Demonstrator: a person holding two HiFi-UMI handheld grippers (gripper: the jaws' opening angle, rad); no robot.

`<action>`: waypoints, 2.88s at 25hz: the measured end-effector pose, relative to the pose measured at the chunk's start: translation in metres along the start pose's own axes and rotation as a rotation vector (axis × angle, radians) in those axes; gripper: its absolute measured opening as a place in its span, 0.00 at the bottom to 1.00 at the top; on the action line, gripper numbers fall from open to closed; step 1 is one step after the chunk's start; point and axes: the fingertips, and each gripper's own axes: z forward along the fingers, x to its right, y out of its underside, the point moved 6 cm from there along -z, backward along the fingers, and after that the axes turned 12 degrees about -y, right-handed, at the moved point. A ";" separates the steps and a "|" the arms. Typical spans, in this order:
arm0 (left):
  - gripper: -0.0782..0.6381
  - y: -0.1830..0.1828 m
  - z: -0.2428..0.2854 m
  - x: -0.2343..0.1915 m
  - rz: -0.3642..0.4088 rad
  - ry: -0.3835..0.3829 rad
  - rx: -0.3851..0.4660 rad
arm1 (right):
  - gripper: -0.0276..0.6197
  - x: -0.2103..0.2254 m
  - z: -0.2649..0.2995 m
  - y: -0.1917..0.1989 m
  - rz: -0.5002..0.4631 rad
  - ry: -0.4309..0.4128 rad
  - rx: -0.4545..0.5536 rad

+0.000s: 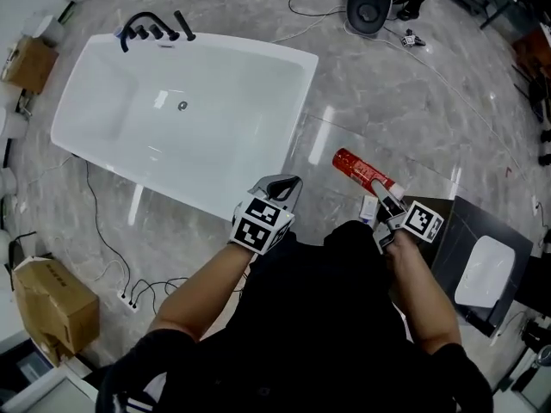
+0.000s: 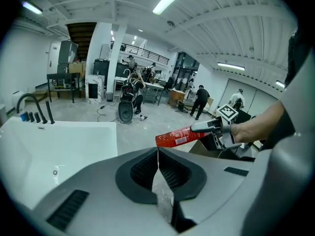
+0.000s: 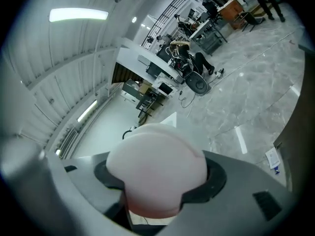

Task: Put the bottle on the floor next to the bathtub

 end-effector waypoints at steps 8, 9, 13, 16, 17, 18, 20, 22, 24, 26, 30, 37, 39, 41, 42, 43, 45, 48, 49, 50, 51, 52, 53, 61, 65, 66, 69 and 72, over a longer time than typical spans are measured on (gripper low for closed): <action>0.13 0.015 0.062 0.002 -0.082 -0.058 -0.096 | 0.48 0.081 0.083 -0.009 -0.073 0.038 -0.253; 0.13 0.019 0.073 0.003 -0.087 -0.072 -0.111 | 0.48 0.092 0.094 -0.010 -0.096 0.045 -0.295; 0.13 0.044 0.133 0.011 -0.163 -0.104 -0.194 | 0.48 0.144 0.136 -0.007 -0.236 0.062 -0.482; 0.13 0.071 0.181 0.021 -0.200 -0.095 -0.270 | 0.48 0.186 0.163 0.004 -0.356 0.100 -0.603; 0.13 0.083 0.195 0.023 -0.204 -0.093 -0.301 | 0.48 0.200 0.172 0.009 -0.394 0.114 -0.634; 0.13 0.097 0.209 0.025 -0.208 -0.092 -0.335 | 0.48 0.215 0.181 0.014 -0.428 0.127 -0.661; 0.13 0.126 0.233 0.026 -0.211 -0.088 -0.407 | 0.48 0.244 0.198 0.023 -0.493 0.149 -0.712; 0.13 0.154 0.252 0.024 -0.214 -0.089 -0.475 | 0.48 0.274 0.214 0.034 -0.536 0.178 -0.752; 0.13 0.180 0.266 0.021 -0.240 -0.093 -0.536 | 0.48 0.302 0.228 0.048 -0.556 0.209 -0.788; 0.13 0.199 0.280 0.017 -0.301 -0.083 -0.566 | 0.48 0.328 0.245 0.063 -0.598 0.232 -0.844; 0.13 0.218 0.302 0.016 -0.374 -0.010 -0.543 | 0.48 0.369 0.282 0.099 -0.747 0.243 -1.012; 0.13 0.266 0.325 0.000 -0.331 -0.022 -0.573 | 0.48 0.427 0.343 0.159 -0.950 0.207 -1.185; 0.13 0.274 0.326 -0.002 -0.350 -0.031 -0.568 | 0.48 0.439 0.356 0.175 -1.005 0.205 -1.217; 0.13 0.281 0.327 -0.003 -0.356 -0.031 -0.560 | 0.48 0.450 0.368 0.188 -1.050 0.215 -1.237; 0.13 0.285 0.329 -0.005 -0.345 -0.030 -0.556 | 0.48 0.456 0.374 0.192 -1.069 0.222 -1.244; 0.13 0.288 0.331 -0.007 -0.331 -0.032 -0.553 | 0.48 0.462 0.379 0.197 -1.089 0.228 -1.252; 0.13 0.295 0.333 -0.011 -0.309 -0.042 -0.554 | 0.48 0.474 0.388 0.206 -1.135 0.239 -1.276; 0.13 0.305 0.332 -0.021 -0.309 -0.055 -0.559 | 0.48 0.484 0.401 0.217 -1.178 0.261 -1.303; 0.13 0.308 0.332 -0.023 -0.309 -0.055 -0.557 | 0.48 0.486 0.404 0.220 -1.184 0.267 -1.308; 0.13 0.309 0.332 -0.025 -0.305 -0.055 -0.554 | 0.48 0.487 0.408 0.222 -1.196 0.271 -1.312; 0.13 0.310 0.333 -0.027 -0.295 -0.057 -0.549 | 0.48 0.489 0.410 0.224 -1.215 0.271 -1.317; 0.13 0.310 0.333 -0.028 -0.281 -0.060 -0.545 | 0.48 0.489 0.413 0.227 -1.239 0.268 -1.325; 0.13 0.310 0.333 -0.030 -0.268 -0.065 -0.540 | 0.48 0.490 0.415 0.229 -1.266 0.261 -1.336; 0.13 0.317 0.335 -0.025 -0.280 -0.052 -0.534 | 0.48 0.498 0.418 0.245 -1.324 0.217 -1.397; 0.13 0.319 0.335 -0.021 -0.284 -0.039 -0.537 | 0.48 0.503 0.416 0.246 -1.279 0.213 -1.381; 0.13 0.319 0.335 -0.020 -0.277 -0.036 -0.537 | 0.48 0.504 0.416 0.246 -1.264 0.214 -1.377; 0.13 0.320 0.335 -0.021 -0.282 -0.039 -0.536 | 0.48 0.506 0.418 0.243 -1.220 0.209 -1.364; 0.13 0.322 0.337 -0.025 -0.311 -0.057 -0.538 | 0.48 0.505 0.417 0.241 -1.201 0.210 -1.370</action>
